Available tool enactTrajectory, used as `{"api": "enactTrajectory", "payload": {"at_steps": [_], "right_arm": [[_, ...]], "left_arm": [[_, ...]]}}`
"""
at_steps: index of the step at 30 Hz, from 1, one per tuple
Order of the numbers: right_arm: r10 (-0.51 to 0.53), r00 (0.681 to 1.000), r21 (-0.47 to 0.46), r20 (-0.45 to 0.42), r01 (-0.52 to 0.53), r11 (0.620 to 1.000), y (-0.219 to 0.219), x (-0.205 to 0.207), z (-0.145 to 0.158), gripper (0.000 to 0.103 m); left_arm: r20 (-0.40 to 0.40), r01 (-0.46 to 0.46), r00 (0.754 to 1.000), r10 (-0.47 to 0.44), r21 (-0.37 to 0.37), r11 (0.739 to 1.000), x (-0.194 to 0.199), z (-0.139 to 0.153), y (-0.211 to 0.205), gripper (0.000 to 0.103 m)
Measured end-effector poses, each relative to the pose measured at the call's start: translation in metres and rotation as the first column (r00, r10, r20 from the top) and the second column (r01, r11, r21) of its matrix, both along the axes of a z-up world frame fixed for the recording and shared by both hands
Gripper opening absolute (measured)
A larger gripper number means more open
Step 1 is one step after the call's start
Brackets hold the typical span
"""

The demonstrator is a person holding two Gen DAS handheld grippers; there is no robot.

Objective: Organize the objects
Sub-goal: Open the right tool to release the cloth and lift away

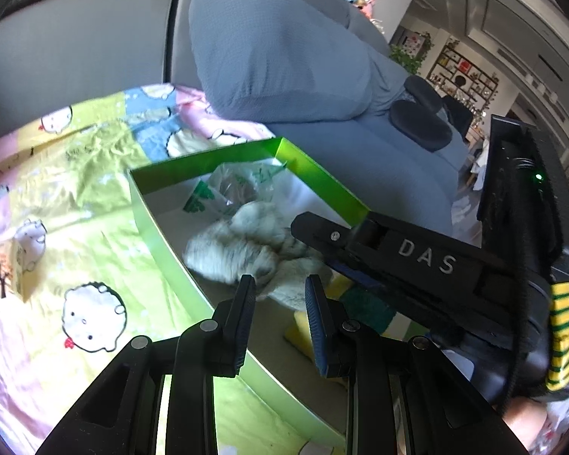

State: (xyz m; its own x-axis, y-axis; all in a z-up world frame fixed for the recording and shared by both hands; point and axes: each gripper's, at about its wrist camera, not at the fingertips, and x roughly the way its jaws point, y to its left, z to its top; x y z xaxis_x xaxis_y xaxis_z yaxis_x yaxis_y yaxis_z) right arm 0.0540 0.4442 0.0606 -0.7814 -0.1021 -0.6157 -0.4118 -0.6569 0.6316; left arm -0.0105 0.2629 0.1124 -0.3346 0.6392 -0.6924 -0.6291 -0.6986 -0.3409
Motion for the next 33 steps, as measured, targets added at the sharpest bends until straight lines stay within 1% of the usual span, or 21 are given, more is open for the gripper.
{"api": "enactTrajectory", "payload": {"at_steps": [4, 8, 10, 12, 14, 15, 16, 18, 19, 20, 21, 22, 23, 28, 31, 33], "right_arm": [[-0.007, 1.000, 0.006, -0.020, 0.007, 1.000, 0.000, 0.003, 0.005, 0.042], [-0.016, 1.000, 0.008, -0.025, 0.016, 1.000, 0.001, 0.006, 0.008, 0.045], [-0.022, 0.999, 0.020, -0.027, 0.023, 1.000, 0.000, 0.008, 0.012, 0.049], [-0.032, 0.999, 0.040, -0.022, 0.033, 0.999, -0.001, 0.011, 0.015, 0.051], [-0.050, 0.999, 0.073, -0.001, 0.050, 0.996, -0.002, 0.013, 0.020, 0.051], [-0.062, 0.998, 0.090, 0.004, 0.061, 0.994, -0.003, 0.015, 0.022, 0.054], [-0.073, 0.997, 0.111, 0.005, 0.072, 0.991, -0.004, 0.017, 0.025, 0.060], [-0.078, 0.997, 0.130, -0.004, 0.078, 0.988, -0.005, 0.020, 0.030, 0.064], [-0.079, 0.997, 0.136, -0.008, 0.079, 0.988, -0.006, 0.021, 0.031, 0.064], [-0.079, 0.997, 0.141, -0.011, 0.079, 0.987, -0.007, 0.022, 0.033, 0.065], [-0.079, 0.997, 0.146, -0.012, 0.080, 0.986, -0.008, 0.023, 0.034, 0.068], [-0.076, 0.997, 0.155, -0.015, 0.078, 0.985, -0.010, 0.023, 0.036, 0.074], [-0.075, 0.997, 0.162, -0.018, 0.077, 0.984, -0.011, 0.024, 0.037, 0.075], [-0.062, 0.998, 0.177, -0.023, 0.065, 0.982, -0.021, 0.022, 0.041, 0.076], [-0.042, 0.999, 0.185, -0.022, 0.045, 0.982, -0.029, 0.019, 0.043, 0.076], [-0.022, 1.000, 0.192, -0.021, 0.026, 0.981, -0.037, 0.015, 0.045, 0.077]], "left_arm": [[-0.018, -0.008, 1.000, 0.008, 0.003, 1.000, 0.002, 0.008, -0.006, 0.026], [-0.030, -0.014, 0.999, 0.014, 0.011, 1.000, 0.003, 0.014, -0.012, 0.026], [-0.036, -0.014, 0.999, 0.015, 0.016, 1.000, 0.008, 0.017, -0.013, 0.026], [-0.036, -0.004, 0.999, 0.005, 0.027, 1.000, 0.009, 0.019, -0.015, 0.027], [-0.037, -0.003, 0.999, 0.003, 0.019, 1.000, 0.010, 0.020, -0.016, 0.028], [-0.041, -0.002, 0.999, 0.003, 0.016, 1.000, 0.011, 0.021, -0.017, 0.029], [-0.048, -0.003, 0.999, 0.003, 0.016, 1.000, 0.014, 0.022, -0.019, 0.030], [-0.063, -0.008, 0.998, 0.009, 0.018, 1.000, 0.016, 0.024, -0.024, 0.041], [-0.069, -0.017, 0.997, 0.019, 0.019, 1.000, 0.017, 0.025, -0.027, 0.045], [-0.073, -0.025, 0.997, 0.027, 0.022, 0.999, 0.018, 0.025, -0.029, 0.052], [-0.075, -0.032, 0.997, 0.034, 0.032, 0.999, 0.018, 0.025, -0.034, 0.057], [-0.073, -0.038, 0.996, 0.041, 0.039, 0.999, 0.018, 0.024, -0.037, 0.059], [-0.070, -0.045, 0.996, 0.048, 0.041, 0.998, 0.018, 0.023, -0.041, 0.061], [-0.041, -0.122, 0.991, 0.124, 0.057, 0.991, 0.018, 0.015, -0.069, 0.062], [-0.025, -0.219, 0.975, 0.221, 0.053, 0.974, 0.022, 0.014, -0.094, 0.062], [-0.031, -0.264, 0.963, 0.267, 0.077, 0.961, 0.028, 0.015, -0.112, 0.062]]}}
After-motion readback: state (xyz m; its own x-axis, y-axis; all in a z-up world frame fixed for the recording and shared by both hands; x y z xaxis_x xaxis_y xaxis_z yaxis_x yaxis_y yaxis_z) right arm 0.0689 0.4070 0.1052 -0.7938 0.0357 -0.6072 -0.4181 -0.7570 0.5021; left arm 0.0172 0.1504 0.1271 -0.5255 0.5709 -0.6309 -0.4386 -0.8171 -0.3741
